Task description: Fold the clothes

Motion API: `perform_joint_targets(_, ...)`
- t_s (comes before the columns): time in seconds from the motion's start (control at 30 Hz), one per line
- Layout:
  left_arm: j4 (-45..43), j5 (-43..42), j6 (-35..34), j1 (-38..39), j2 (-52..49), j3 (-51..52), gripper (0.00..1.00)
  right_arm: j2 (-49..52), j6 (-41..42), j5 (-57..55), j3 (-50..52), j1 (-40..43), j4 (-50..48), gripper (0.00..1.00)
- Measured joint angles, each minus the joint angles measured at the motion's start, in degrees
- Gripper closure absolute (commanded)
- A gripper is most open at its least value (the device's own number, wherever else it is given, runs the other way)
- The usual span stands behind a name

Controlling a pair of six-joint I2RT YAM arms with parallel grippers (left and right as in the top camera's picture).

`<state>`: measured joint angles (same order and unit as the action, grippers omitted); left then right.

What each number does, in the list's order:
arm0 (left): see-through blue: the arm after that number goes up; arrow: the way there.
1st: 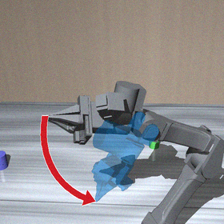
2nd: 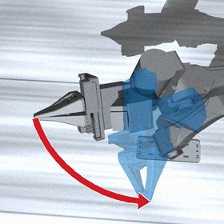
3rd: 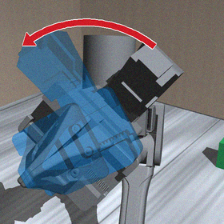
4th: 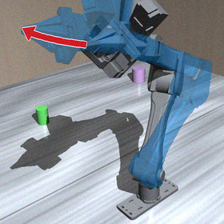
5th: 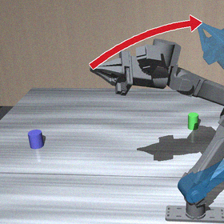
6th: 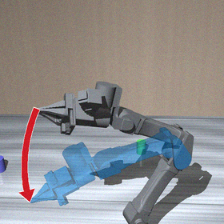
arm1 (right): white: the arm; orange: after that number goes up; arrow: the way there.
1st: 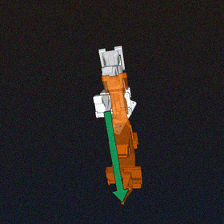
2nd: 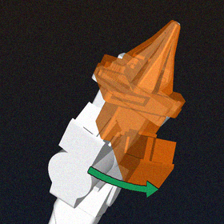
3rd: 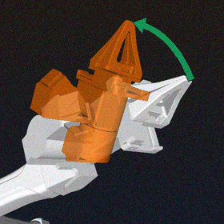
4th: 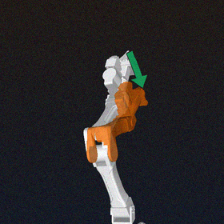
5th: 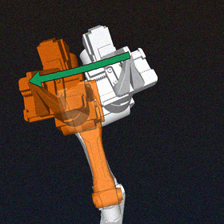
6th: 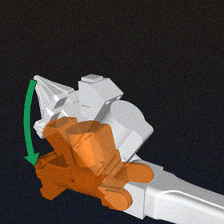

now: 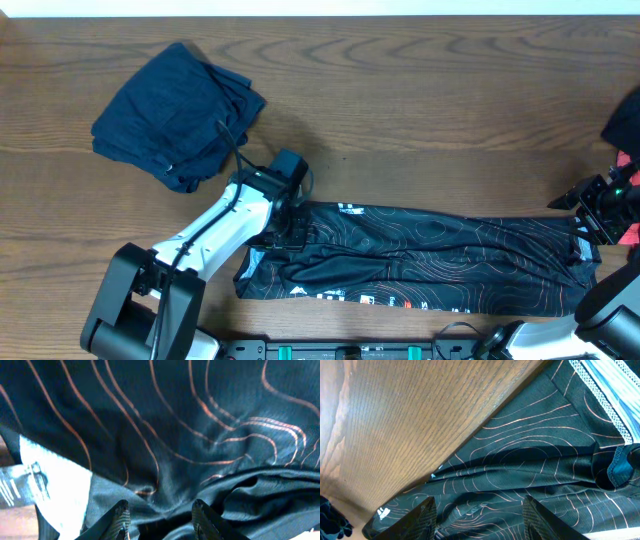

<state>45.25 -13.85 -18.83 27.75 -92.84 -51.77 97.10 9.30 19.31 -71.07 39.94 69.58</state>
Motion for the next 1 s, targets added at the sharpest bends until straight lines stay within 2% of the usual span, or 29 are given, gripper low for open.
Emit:
perform_joint_targets(0.53,-2.8,1.1,2.6,0.0,-1.4,1.1,0.61,0.0,-0.6,0.0,0.0,0.0,-0.2,0.46)
perform_joint_targets(0.6,-3.0,1.6,2.7,0.0,-1.4,1.2,0.69,0.0,-0.6,0.0,0.0,0.0,-0.2,0.46)
perform_joint_targets(0.7,-3.5,2.2,2.5,0.0,-1.4,1.2,0.92,0.0,-0.6,0.0,0.0,0.0,-0.2,0.46)
perform_joint_targets(0.9,-1.4,2.2,4.1,-0.2,-1.4,1.2,0.94,0.0,-0.6,-1.6,0.0,0.0,-0.5,0.49)
perform_joint_targets(1.0,2.6,2.2,4.9,-1.9,-1.4,1.2,0.94,0.0,-0.6,-3.0,0.0,0.0,-0.9,0.48)
